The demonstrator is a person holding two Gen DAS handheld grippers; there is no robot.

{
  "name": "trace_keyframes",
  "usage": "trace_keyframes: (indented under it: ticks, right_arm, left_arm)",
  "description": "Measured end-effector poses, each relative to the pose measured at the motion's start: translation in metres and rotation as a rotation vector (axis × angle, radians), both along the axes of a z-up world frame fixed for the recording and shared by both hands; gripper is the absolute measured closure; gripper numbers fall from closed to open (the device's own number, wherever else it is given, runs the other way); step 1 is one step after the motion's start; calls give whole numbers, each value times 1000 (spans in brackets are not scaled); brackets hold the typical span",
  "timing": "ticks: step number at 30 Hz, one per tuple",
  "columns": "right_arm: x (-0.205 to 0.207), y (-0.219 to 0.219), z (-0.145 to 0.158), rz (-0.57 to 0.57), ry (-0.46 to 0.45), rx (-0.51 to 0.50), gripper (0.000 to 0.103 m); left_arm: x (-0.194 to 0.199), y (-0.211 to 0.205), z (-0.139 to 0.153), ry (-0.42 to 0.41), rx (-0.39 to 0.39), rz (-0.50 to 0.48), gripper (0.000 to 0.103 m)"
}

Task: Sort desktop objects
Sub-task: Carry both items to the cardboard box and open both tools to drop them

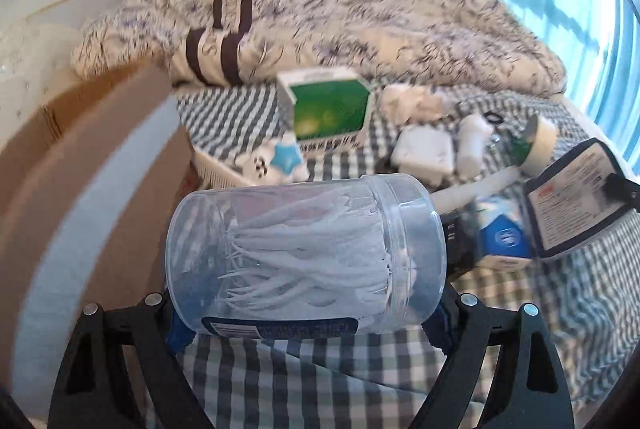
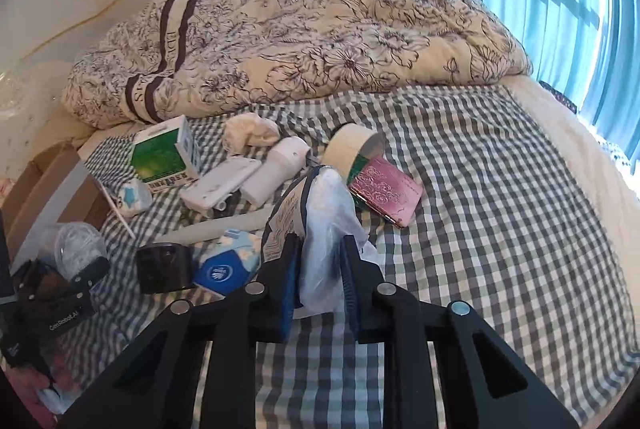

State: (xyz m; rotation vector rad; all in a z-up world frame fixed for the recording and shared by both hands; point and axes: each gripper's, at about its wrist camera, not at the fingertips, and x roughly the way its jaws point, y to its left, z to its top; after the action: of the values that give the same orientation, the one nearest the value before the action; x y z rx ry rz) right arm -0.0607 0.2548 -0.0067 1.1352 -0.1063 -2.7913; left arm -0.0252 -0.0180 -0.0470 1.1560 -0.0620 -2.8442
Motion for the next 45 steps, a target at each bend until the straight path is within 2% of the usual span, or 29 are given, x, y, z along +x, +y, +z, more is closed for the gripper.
trace_keyframes:
  ticks: [6, 10, 16, 20, 22, 26, 30, 32, 33, 35, 36, 37, 41, 45]
  right_arm:
    - [20, -9, 33, 26, 54, -5, 86]
    - [33, -26, 68, 74, 107, -22, 86]
    - [41, -93, 120, 243, 198, -61, 86]
    - [37, -154, 143, 363, 238, -115, 86]
    - [34, -184, 150, 415, 245, -150, 86]
    - [23, -253, 154, 498, 223, -208, 86]
    - [15, -314, 136, 534, 189, -180, 86]
    - [11, -330, 126, 530, 181, -199, 82]
    - [9, -334, 122, 526, 193, -233, 78]
    - [4, -341, 113, 494, 203, -248, 57]
    - [5, -343, 112, 475, 206, -240, 36]
    - [6, -345, 110, 460, 216, -236, 29]
    - [8, -346, 112, 454, 221, -213, 29]
    - [12, -327, 114, 403, 228, -188, 29]
  left_arm:
    - [14, 0, 35, 57, 5, -8, 14]
    - [31, -4, 68, 107, 8, -10, 14]
    - [48, -38, 136, 170, 1, -3, 14]
    - [52, -86, 158, 187, -77, 78, 14]
    - [54, -114, 158, 176, -86, 133, 14]
    - [52, -170, 141, 142, -49, 226, 14]
    - [48, -201, 118, 108, -13, 255, 14]
    - [43, -211, 110, 83, 12, 245, 13]
    - [42, -212, 106, 72, 11, 240, 10]
    - [43, -211, 100, 70, -15, 250, 0]
    - [43, -210, 98, 78, -22, 247, 0]
    - [42, -211, 97, 84, -19, 238, 0]
    - [43, -212, 98, 92, 33, 217, 0]
    - [45, -203, 101, 101, 50, 195, 0]
